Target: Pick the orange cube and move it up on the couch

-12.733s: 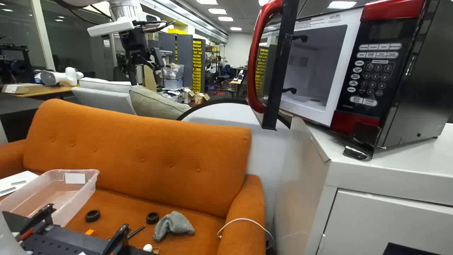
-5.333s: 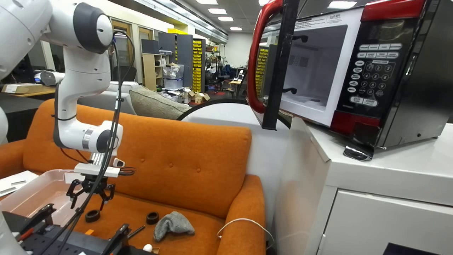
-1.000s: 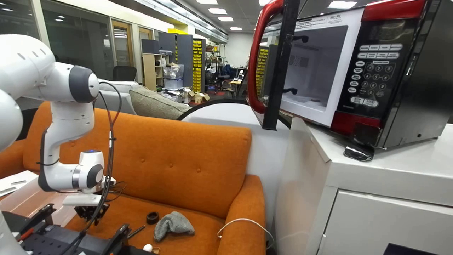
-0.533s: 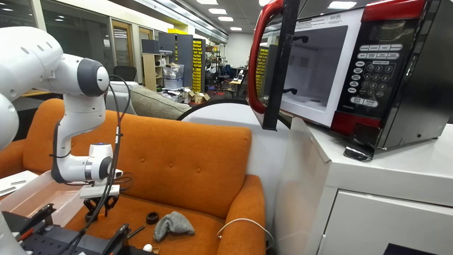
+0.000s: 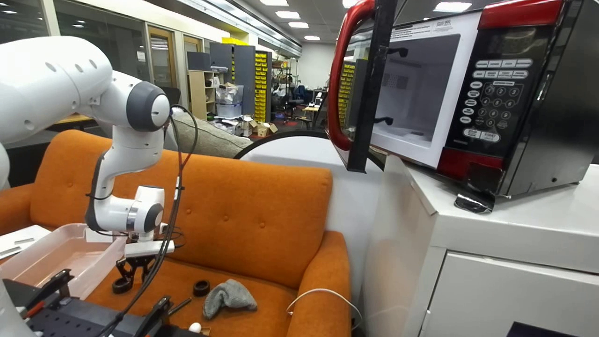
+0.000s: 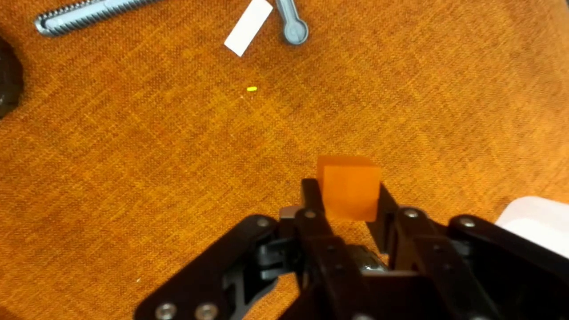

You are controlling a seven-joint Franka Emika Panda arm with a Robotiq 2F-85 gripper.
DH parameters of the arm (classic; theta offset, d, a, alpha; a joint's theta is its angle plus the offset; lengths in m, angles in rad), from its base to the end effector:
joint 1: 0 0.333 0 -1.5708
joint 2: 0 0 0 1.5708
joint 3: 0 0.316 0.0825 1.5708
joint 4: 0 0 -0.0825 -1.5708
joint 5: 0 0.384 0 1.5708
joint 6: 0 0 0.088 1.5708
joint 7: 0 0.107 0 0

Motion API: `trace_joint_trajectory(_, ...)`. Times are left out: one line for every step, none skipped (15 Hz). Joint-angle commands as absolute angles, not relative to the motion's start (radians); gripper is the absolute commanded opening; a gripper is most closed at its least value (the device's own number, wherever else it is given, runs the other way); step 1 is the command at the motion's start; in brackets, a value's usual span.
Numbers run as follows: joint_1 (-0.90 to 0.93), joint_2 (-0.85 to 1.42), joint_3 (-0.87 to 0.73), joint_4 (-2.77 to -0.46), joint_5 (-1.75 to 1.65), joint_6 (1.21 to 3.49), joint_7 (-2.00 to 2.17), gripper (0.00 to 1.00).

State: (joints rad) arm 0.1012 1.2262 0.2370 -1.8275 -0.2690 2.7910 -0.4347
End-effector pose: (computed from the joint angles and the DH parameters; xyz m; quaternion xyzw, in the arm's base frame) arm 0.4717 0.2044 -0.1207 -0.8902 -0.4348 0.0991 0.0929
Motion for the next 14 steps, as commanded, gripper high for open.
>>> trace_joint_trajectory(0.107,1.231,0.239,-1.823,-0.273,2.788,-0.427,0.29)
trace_joint_trajectory(0.112,1.232,0.239,-1.822,-0.273,2.789,-0.423,0.29)
trace_joint_trajectory(0.114,1.233,0.238,-1.821,-0.273,2.789,-0.423,0.29)
trace_joint_trajectory(0.113,1.233,0.238,-1.82,-0.273,2.789,-0.422,0.29)
trace_joint_trajectory(0.113,1.233,0.237,-1.819,-0.273,2.789,-0.422,0.29)
trace_joint_trajectory(0.113,1.233,0.236,-1.819,-0.273,2.789,-0.422,0.29)
trace_joint_trajectory(0.113,1.233,0.236,-1.819,-0.273,2.789,-0.422,0.07)
trace_joint_trajectory(0.122,1.232,0.231,-1.809,-0.281,2.779,-0.428,0.07)
trace_joint_trajectory(0.14,1.229,0.22,-1.794,-0.292,2.767,-0.431,0.07)
trace_joint_trajectory(0.15,1.229,0.216,-1.779,-0.299,2.761,-0.433,0.07)
trace_joint_trajectory(0.167,1.23,0.208,-1.754,-0.309,2.751,-0.436,0.07)
trace_joint_trajectory(0.18,1.235,0.203,-1.727,-0.321,2.741,-0.441,0.07)
trace_joint_trajectory(0.194,1.244,0.199,-1.687,-0.334,2.712,-0.454,0.07)
trace_joint_trajectory(0.205,1.253,0.194,-1.657,-0.346,2.695,-0.465,0.07)
